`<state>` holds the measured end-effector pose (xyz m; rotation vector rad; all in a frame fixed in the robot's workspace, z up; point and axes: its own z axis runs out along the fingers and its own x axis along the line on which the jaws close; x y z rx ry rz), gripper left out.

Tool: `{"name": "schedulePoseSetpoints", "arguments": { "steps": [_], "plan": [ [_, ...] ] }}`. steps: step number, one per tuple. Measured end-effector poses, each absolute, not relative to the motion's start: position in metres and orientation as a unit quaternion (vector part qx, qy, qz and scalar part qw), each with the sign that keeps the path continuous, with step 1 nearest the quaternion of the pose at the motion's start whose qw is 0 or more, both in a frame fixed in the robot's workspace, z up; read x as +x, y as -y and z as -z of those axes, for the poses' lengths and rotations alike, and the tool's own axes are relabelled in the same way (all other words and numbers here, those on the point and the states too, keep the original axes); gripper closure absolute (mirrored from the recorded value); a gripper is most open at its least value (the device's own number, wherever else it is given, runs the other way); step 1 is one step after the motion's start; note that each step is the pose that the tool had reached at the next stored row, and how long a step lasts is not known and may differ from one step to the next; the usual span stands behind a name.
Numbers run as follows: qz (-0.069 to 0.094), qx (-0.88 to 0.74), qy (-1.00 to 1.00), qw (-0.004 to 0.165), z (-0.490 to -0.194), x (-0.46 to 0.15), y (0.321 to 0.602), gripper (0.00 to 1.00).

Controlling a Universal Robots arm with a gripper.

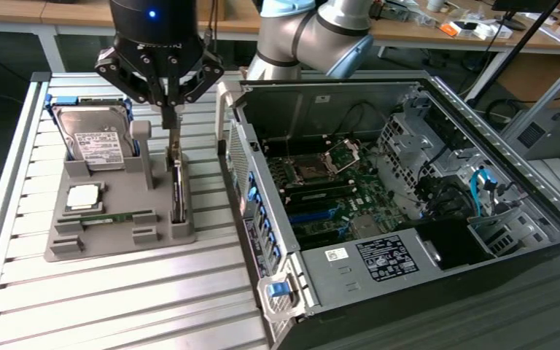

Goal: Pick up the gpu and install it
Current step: 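Reach for the gpu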

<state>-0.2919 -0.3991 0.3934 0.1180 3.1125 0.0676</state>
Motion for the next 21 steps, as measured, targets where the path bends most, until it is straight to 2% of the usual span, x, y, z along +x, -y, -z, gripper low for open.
{"name": "schedulePoseSetpoints", "arguments": {
  "steps": [21],
  "plan": [
    [-0.022, 0.038, -0.999, 0.013, -0.393, -0.310, 0.399, 0.89]
  ]
}}
